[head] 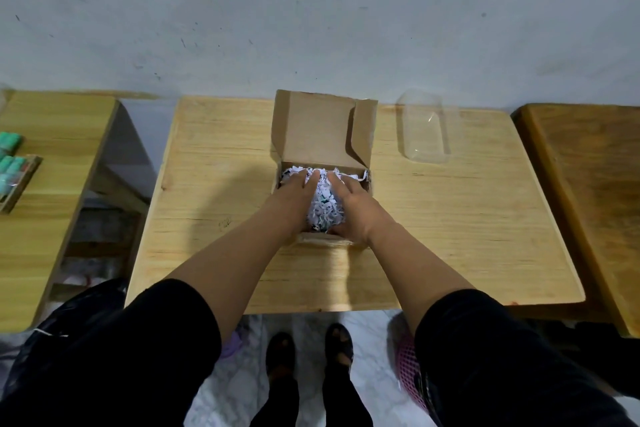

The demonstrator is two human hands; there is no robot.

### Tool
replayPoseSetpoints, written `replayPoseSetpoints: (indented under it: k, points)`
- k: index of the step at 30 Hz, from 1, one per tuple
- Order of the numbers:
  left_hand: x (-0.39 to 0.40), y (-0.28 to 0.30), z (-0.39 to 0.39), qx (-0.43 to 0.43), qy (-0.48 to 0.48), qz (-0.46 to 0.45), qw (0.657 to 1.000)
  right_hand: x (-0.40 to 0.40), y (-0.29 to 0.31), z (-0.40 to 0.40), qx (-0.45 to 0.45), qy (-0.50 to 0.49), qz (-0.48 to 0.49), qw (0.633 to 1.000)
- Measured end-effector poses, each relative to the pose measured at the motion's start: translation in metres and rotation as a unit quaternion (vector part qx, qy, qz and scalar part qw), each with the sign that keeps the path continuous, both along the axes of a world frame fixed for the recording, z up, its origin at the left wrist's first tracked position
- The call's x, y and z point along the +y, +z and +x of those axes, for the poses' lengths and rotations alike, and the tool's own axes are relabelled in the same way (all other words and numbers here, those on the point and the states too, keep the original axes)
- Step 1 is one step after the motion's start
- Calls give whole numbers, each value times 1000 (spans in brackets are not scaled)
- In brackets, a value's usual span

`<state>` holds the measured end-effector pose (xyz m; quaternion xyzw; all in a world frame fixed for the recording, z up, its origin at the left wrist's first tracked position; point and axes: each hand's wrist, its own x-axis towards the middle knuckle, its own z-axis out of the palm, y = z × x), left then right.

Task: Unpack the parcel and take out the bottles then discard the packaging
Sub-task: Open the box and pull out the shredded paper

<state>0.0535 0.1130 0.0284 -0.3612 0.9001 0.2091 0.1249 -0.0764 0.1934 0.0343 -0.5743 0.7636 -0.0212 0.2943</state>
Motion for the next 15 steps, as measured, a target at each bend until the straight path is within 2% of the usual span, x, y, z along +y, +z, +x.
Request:
replayPoseSetpoints:
  k: [15]
  points:
    - [-6,-26,-11,17,22,-18,999,-14,-30,-1,33,-5,-59,998]
